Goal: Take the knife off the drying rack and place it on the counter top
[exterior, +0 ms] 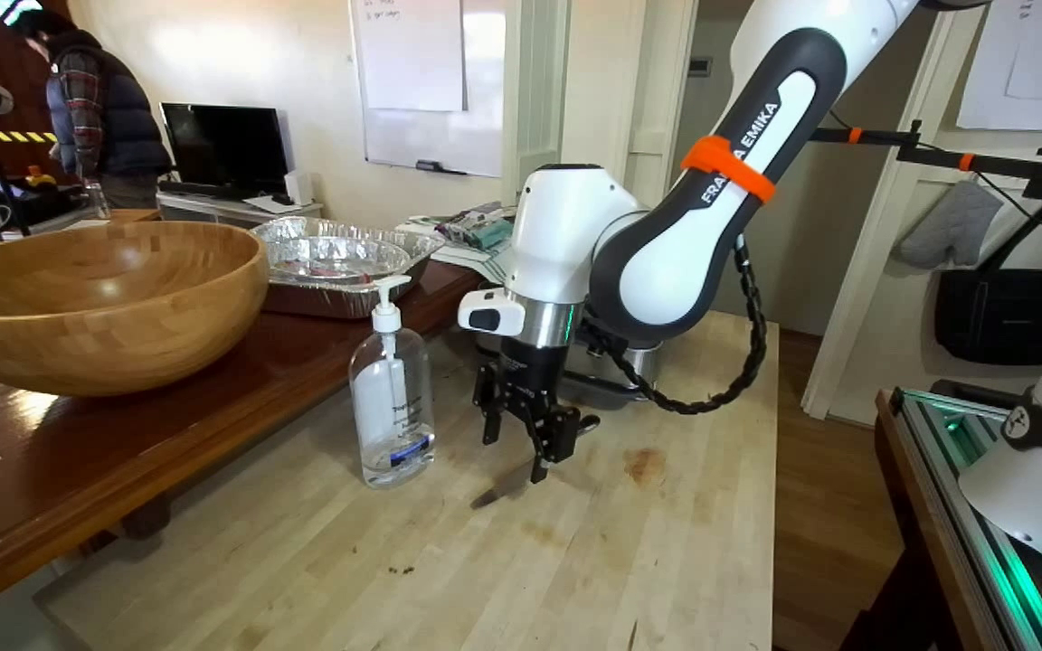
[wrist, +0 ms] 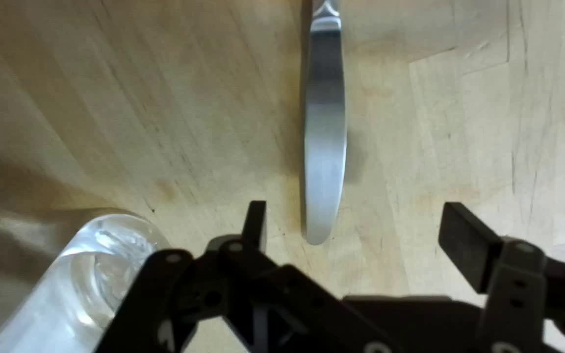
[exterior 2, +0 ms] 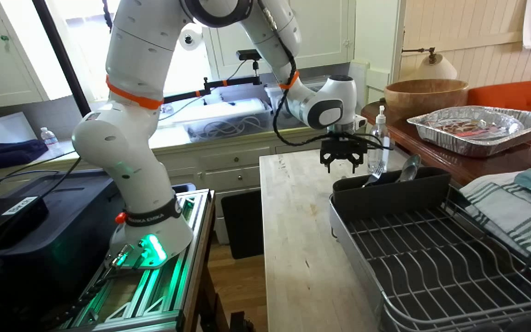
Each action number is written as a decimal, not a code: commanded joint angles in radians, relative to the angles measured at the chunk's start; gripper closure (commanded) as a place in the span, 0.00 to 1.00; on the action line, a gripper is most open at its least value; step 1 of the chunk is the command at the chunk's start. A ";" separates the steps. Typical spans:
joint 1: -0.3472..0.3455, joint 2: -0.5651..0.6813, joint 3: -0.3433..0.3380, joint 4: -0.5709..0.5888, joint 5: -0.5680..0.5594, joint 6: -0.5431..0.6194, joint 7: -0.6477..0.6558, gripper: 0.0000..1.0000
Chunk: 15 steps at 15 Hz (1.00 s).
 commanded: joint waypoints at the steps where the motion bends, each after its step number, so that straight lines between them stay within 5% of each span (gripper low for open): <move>1: -0.007 -0.025 0.012 -0.007 -0.010 0.024 0.045 0.00; 15: -0.037 -0.265 0.023 -0.093 0.068 0.051 0.234 0.00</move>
